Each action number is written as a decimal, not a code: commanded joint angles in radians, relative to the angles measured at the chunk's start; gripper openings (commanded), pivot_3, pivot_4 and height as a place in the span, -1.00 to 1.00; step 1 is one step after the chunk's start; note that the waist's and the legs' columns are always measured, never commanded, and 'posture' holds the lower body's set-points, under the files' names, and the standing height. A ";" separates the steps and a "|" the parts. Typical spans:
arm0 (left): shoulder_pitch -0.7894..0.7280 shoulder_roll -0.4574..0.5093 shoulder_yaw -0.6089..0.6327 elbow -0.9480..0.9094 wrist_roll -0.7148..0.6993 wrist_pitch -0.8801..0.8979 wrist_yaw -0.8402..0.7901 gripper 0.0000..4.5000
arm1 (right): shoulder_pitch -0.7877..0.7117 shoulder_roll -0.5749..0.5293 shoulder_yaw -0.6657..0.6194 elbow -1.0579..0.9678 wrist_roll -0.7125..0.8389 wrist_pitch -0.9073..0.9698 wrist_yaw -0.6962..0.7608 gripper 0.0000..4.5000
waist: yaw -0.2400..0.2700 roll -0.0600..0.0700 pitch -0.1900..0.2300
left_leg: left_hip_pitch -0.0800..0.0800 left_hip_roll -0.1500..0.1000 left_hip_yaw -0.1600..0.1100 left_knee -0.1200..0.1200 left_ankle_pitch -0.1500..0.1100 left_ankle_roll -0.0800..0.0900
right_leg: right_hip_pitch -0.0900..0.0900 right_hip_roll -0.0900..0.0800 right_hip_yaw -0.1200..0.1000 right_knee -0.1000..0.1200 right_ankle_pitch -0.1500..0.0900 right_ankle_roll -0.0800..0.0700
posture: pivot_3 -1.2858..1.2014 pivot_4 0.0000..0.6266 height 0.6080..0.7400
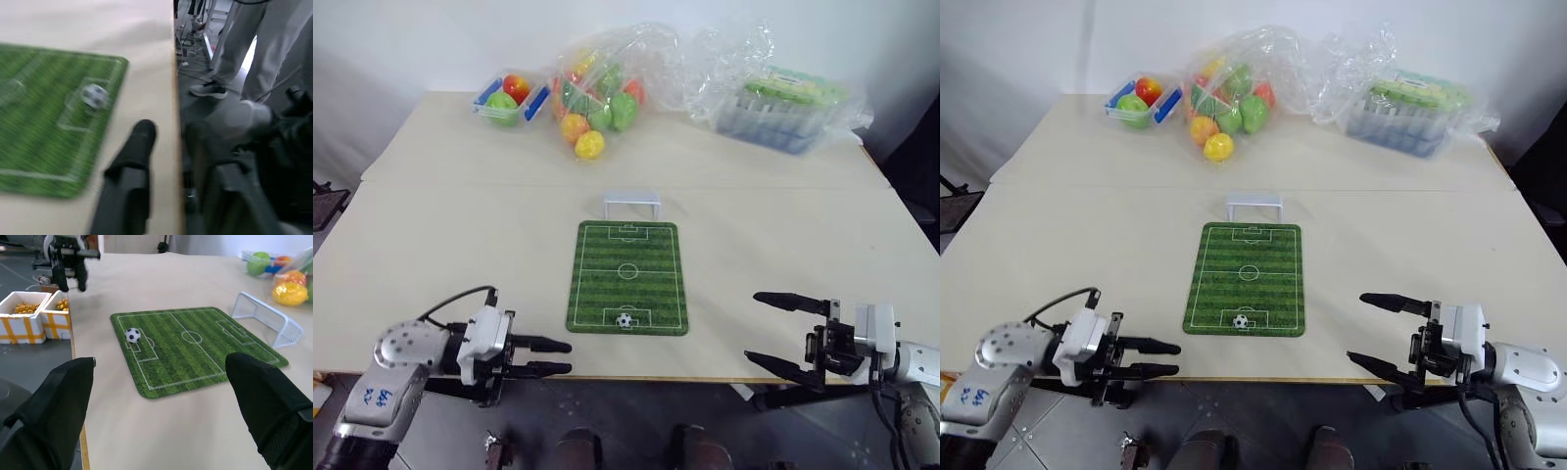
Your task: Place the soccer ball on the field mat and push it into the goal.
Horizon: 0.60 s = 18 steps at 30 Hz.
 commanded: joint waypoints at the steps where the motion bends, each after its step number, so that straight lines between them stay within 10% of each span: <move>1: -0.017 -0.055 -0.065 -0.038 0.024 -0.025 0.031 -0.99 | -0.004 0.013 -0.003 -0.005 0.004 -0.035 0.013 1.00 | 0.003 0.000 0.000 | 0.000 0.000 0.000 0.000 0.000 0.000 | 0.000 0.000 0.000 0.000 0.000 0.000 | 0.03 -0.52 1.00; 18: -0.371 -0.281 -0.262 0.289 0.221 -0.044 0.175 -0.99 | 0.120 0.022 -0.018 -0.033 -0.007 -0.093 0.034 1.00 | -0.001 0.001 -0.001 | 0.001 -0.001 0.002 0.001 0.000 0.000 | 0.000 0.000 0.003 0.001 0.001 0.001 | 0.03 -0.52 1.00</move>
